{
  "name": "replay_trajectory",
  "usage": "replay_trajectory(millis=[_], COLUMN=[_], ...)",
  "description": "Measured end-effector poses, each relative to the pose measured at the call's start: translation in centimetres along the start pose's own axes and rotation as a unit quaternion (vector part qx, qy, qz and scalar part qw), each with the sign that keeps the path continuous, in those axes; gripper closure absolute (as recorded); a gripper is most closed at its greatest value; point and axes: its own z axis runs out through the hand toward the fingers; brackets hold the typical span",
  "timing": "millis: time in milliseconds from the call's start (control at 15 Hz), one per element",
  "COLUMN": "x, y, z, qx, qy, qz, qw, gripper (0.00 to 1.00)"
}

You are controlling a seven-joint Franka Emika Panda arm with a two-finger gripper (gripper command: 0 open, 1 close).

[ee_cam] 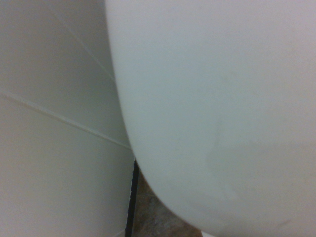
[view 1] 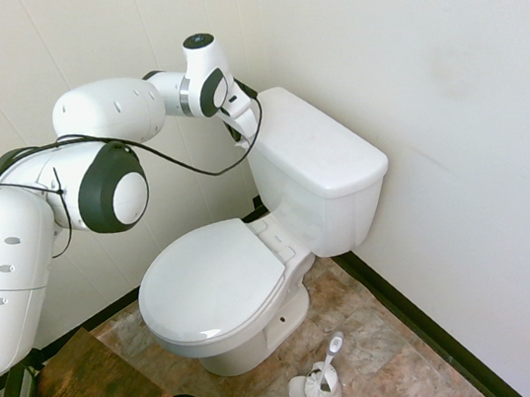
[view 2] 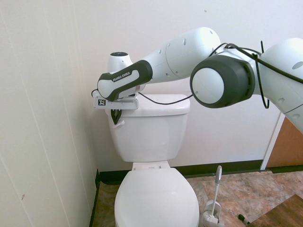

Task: Flush the toilet

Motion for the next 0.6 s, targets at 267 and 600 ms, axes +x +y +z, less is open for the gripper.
replay_trajectory(millis=[267,600], x=[0.0,0.0], y=[-0.1,-0.1], z=[-0.4,-2.2], qx=[-0.002,-0.007], qy=[0.002,0.011], qz=[0.006,0.009], qw=[1.000,1.000], gripper=[1.00,1.00])
